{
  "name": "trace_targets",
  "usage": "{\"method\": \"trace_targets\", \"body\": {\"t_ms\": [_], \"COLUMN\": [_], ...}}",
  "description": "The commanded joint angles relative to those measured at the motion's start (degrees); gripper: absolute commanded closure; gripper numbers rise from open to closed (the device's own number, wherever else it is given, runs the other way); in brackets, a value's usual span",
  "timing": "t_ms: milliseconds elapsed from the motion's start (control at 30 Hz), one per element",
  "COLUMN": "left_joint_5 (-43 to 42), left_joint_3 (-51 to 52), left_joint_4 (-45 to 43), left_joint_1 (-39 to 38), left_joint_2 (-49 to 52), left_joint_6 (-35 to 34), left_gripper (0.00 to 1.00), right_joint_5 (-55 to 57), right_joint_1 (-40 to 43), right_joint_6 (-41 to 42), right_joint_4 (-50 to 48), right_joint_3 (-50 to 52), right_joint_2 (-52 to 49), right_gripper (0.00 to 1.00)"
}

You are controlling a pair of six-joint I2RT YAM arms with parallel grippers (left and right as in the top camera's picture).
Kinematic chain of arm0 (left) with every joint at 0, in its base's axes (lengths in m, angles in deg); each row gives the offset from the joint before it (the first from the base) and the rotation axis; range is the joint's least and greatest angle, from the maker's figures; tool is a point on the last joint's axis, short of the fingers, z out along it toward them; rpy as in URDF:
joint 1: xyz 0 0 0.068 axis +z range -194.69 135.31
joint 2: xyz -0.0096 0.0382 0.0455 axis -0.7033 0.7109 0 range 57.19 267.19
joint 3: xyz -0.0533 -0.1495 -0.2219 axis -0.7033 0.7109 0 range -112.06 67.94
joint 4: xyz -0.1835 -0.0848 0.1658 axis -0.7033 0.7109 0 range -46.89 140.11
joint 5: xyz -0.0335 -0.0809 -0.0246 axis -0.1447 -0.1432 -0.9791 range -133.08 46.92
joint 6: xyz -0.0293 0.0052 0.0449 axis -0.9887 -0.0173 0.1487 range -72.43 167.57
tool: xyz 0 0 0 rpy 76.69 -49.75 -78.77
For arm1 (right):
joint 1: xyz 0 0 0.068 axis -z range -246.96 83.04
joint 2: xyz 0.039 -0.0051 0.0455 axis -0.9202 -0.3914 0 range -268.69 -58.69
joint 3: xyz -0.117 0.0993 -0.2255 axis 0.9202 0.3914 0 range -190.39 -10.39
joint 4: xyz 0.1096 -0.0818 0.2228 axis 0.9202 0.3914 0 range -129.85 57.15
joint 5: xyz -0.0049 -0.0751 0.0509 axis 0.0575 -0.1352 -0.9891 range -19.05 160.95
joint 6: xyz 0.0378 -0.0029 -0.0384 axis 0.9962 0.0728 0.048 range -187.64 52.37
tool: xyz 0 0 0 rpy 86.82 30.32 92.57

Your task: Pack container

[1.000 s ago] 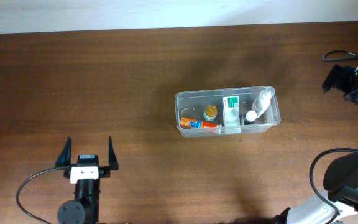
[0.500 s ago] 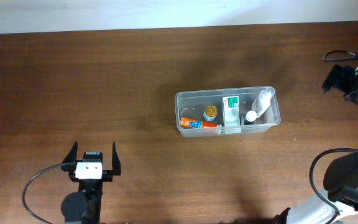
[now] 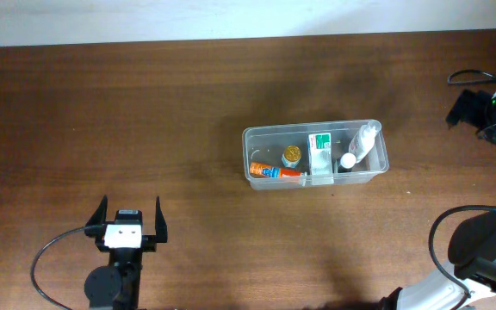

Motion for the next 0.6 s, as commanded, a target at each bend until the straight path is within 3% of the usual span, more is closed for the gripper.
{"method": "trace_targets", "body": {"t_ms": [0, 567], "left_joint_5": [-0.63, -0.63], "left_joint_3": [0.09, 0.09], "left_joint_4": [0.44, 0.44], "left_joint_1": [0.28, 0.28], "left_joint_2": [-0.44, -0.44], "left_joint_6": [0.7, 0.7], "left_gripper": [0.01, 0.01], "right_joint_5": [0.48, 0.72], "right_joint_1": [0.35, 0.22], "right_joint_6": [0.31, 0.26], "right_joint_4": [0.0, -0.31], "right_joint_3": [-0.07, -0.07], "right_joint_2": [0.28, 1.18], "right_gripper": [0.02, 0.02]}}
